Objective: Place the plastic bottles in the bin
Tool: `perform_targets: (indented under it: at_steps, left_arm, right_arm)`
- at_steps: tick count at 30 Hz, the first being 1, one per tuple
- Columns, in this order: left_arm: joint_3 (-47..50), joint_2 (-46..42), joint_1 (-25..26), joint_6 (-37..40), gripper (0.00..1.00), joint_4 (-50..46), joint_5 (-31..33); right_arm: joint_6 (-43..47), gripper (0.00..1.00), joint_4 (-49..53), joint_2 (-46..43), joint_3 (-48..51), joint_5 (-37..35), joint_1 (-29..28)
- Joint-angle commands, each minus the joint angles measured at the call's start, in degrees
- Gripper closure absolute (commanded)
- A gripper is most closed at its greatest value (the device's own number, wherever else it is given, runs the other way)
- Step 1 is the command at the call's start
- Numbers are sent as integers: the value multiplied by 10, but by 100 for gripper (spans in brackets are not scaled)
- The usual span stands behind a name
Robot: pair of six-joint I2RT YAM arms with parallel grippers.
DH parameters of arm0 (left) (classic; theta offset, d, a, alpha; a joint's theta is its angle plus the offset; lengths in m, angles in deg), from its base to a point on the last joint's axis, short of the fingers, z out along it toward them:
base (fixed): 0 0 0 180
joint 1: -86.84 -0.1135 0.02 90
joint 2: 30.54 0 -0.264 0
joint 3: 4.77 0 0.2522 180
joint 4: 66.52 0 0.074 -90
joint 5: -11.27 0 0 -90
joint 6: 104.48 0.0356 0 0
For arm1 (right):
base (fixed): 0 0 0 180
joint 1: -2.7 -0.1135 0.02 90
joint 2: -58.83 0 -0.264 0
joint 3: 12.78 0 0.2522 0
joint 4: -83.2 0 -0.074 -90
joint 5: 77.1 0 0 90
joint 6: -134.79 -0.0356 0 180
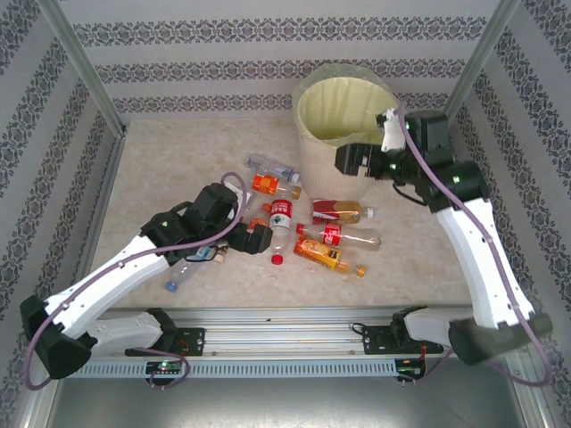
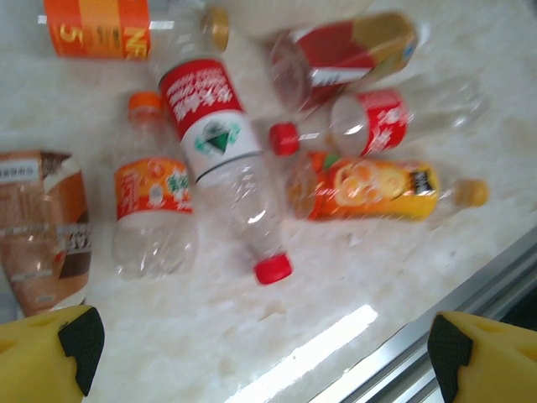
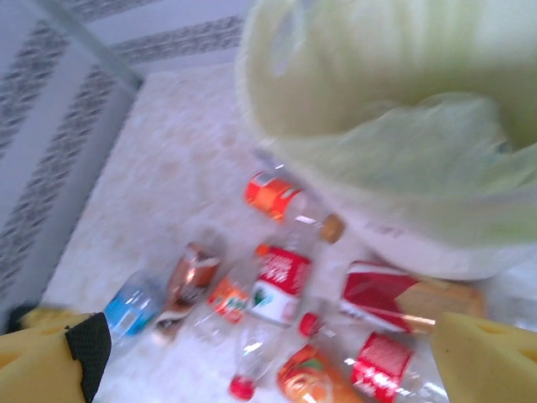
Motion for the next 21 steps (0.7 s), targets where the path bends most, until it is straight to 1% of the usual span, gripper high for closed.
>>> perform_targets:
  at_steps: [1,6,12,17,21]
  left_arm:
    - [-18,30,-18,30,0,-59,12]
    - [-28,91,-42,51,3,-78,4]
    - [-43,168,-66,84,9,-96,-2]
    - [-55,224,-80,104,17,-87,-14]
    - [-65,266,-81,119,17,-76,-14]
  right_arm:
    - [-25,2,-27,-58,53,64,-26]
    - [-55,2,-42,-129,140,77,-64]
    - [-75,2,-62,-153,214,78,-83]
    - [-80,2,-72,-150,233,68,-98]
    - [-73,2,-56,-144,223,54,-103]
